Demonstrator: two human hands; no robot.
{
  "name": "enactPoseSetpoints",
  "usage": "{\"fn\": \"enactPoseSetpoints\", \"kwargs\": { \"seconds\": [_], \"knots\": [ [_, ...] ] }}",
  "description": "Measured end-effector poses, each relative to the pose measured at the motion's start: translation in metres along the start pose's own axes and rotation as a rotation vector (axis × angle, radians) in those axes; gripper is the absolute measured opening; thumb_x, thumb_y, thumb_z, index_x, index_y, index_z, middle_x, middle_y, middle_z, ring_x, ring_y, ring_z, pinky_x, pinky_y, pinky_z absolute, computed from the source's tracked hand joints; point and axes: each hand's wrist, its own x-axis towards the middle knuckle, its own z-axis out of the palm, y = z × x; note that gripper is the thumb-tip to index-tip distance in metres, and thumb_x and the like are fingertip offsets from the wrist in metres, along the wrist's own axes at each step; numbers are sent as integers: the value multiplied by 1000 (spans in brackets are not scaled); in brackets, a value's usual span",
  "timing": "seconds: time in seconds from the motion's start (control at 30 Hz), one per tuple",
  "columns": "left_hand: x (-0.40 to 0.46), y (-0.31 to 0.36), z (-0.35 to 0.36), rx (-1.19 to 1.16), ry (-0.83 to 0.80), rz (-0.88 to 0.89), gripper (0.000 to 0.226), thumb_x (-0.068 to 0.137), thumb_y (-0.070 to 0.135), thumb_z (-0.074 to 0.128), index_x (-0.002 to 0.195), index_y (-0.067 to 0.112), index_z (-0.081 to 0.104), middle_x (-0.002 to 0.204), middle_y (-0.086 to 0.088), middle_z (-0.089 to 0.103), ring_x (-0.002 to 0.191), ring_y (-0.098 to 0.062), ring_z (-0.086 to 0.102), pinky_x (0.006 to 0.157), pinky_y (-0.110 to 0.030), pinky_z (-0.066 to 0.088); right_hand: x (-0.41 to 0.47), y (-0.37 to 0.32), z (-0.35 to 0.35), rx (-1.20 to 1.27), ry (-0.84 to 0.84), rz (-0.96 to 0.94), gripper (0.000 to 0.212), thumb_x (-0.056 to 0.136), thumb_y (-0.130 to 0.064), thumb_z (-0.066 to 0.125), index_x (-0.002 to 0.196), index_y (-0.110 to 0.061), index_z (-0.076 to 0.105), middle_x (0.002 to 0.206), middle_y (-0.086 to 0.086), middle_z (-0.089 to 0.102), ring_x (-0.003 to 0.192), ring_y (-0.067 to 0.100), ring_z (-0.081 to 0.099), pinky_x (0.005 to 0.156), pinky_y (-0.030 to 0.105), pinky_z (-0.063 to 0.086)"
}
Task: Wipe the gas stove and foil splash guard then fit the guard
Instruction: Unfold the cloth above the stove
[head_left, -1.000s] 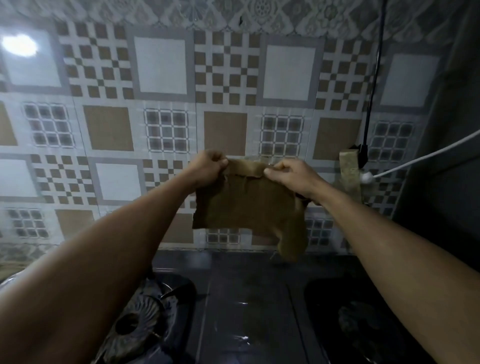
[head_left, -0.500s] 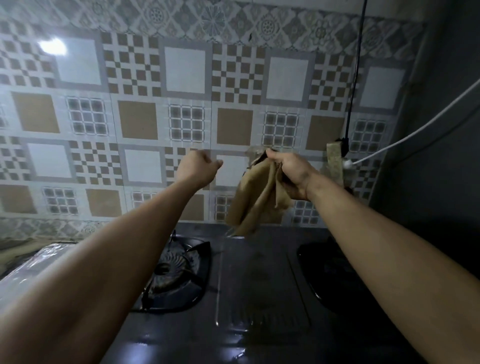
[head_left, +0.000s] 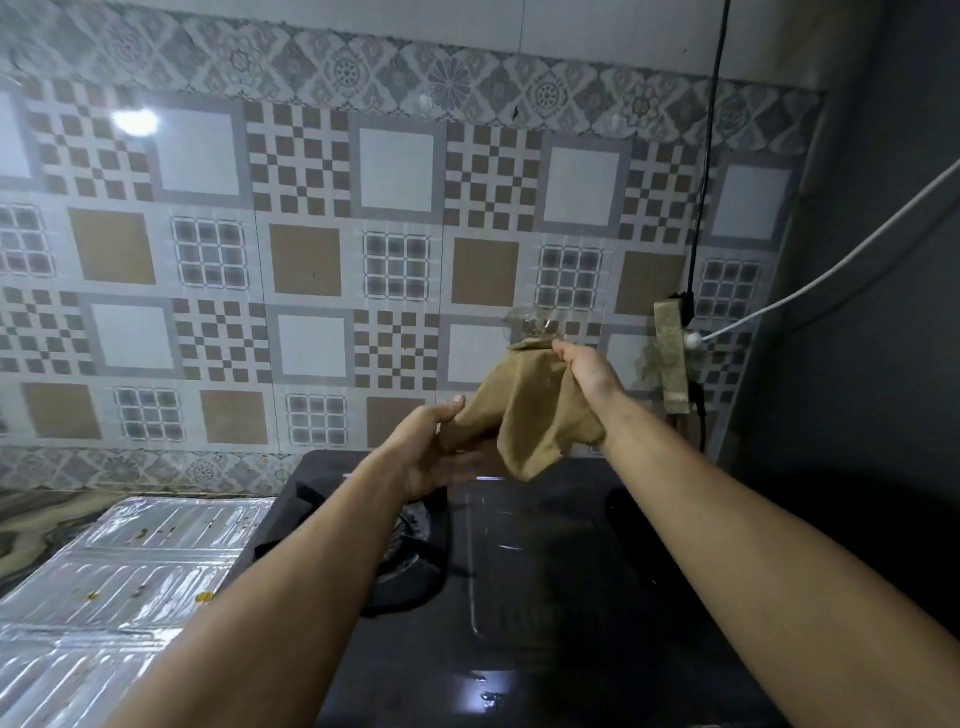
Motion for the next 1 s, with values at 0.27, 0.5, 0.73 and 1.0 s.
{"fn": "enactPoseSetpoints", "kwargs": {
  "seconds": [0.27,0.5,0.73,1.0],
  "knots": [
    [-9,32,-12,484,444,334,42,94,44,59,98,4,70,90,-15,69,80,-24,64,84,-42,57,-10,14,-4,-83,274,20,6,84,-11,60,80,-7,64,70,8,58,70,22,58,72,37,50],
    [-8,61,4,566,459,488,43,99,44,48,108,5,65,86,-4,61,77,-18,58,69,-32,53,0,26,-14,-191,290,-4,20,81,5,46,78,-10,59,71,7,52,65,19,52,54,28,43],
    [-1,79,22,481,511,369,48,88,35,70,116,0,53,102,-10,58,99,-27,58,93,-45,54,7,21,-32,18,238,18,23,94,-11,49,96,-16,71,103,11,65,85,25,61,73,41,58],
    [-3,88,31,693,334,440,30,94,5,57,124,5,59,117,-11,56,105,-21,55,84,-32,46,19,6,-62,-344,92,-96,17,88,-5,60,93,-15,72,106,9,67,102,25,61,90,44,54]
  ]
}}
